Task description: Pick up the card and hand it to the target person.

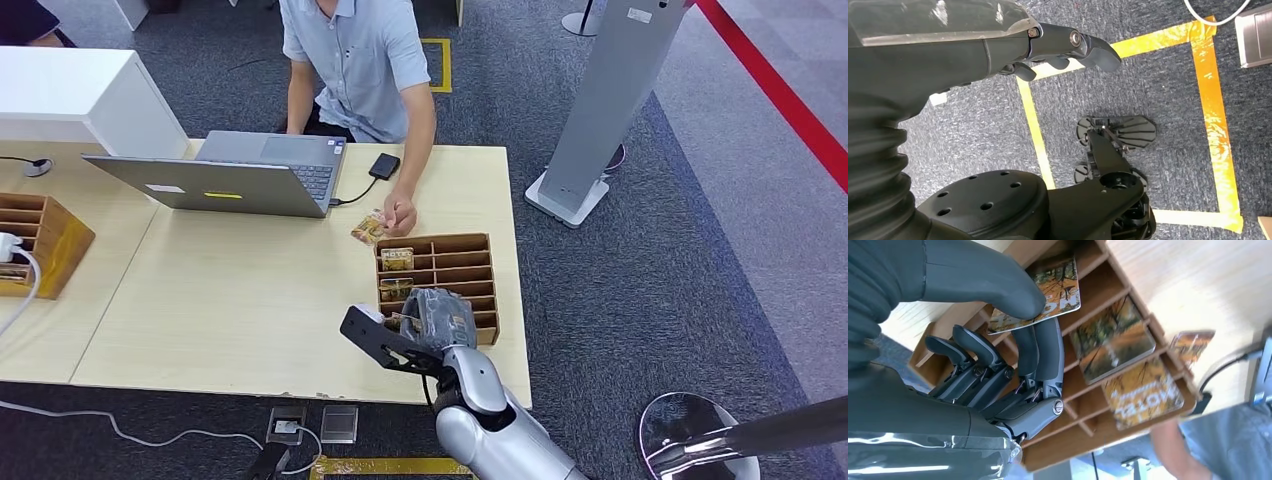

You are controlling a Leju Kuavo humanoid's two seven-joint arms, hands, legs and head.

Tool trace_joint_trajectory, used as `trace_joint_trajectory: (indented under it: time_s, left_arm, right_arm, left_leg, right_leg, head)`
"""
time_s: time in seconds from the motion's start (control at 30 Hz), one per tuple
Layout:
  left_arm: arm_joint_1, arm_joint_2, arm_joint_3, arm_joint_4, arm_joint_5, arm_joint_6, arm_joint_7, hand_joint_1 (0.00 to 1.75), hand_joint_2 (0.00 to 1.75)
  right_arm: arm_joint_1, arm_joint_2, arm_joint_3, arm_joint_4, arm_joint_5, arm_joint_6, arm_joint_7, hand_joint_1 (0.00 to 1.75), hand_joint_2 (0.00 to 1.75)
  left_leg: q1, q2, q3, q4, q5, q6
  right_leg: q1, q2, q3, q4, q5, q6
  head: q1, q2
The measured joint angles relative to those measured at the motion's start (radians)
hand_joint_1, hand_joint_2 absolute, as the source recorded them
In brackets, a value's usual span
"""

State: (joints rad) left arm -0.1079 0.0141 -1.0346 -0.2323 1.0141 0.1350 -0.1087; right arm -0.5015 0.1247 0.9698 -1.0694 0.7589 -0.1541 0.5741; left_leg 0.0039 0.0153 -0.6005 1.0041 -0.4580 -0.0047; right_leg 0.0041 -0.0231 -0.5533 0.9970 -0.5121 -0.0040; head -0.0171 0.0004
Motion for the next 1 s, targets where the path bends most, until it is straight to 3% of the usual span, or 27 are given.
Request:
trace_joint_trajectory:
  time_s: [0.27, 0.53, 0.83, 1.0]
  left_arm:
    - [0.003, 0.000, 0.000, 0.000, -0.002, -0.010, -0.007, 0.00, 1.75]
    - [0.002, 0.000, 0.000, 0.000, -0.027, -0.027, -0.018, 0.00, 1.75]
    - [-0.017, 0.000, -0.003, 0.000, -0.065, -0.045, 0.008, 0.00, 1.75]
    - [-0.040, 0.000, -0.011, 0.000, -0.095, -0.058, 0.044, 0.00, 1.75]
  right_arm:
    - [0.011, -0.095, -0.058, -0.244, 0.078, 0.002, 0.039, 1.75, 1.75]
    - [-0.108, -0.127, -0.101, -0.336, 0.053, 0.005, 0.011, 1.75, 1.75]
    - [-0.305, -0.116, -0.103, -0.195, 0.009, 0.002, -0.038, 1.75, 1.75]
    - [-0.430, -0.053, -0.095, 0.041, -0.009, 0.002, -0.111, 1.75, 1.75]
  left_leg:
    - [0.000, 0.000, 0.000, 0.000, 0.000, 0.000]
    - [0.000, 0.000, 0.000, 0.000, 0.000, 0.000]
    - [0.000, 0.000, -0.001, 0.000, 0.000, 0.000]
    - [0.000, 0.000, -0.001, 0.000, 0.001, 0.000]
  right_leg:
    - [0.000, 0.001, 0.000, 0.000, 0.000, 0.000]
    - [0.000, 0.001, 0.000, 0.001, 0.001, 0.000]
    - [0.000, 0.001, 0.000, 0.001, 0.001, 0.000]
    - [0.000, 0.000, 0.000, 0.002, 0.001, 0.000]
  head:
    - [0.001, 0.000]
    - [0.000, 0.000]
    - [0.001, 0.000]
    - [0.000, 0.000]
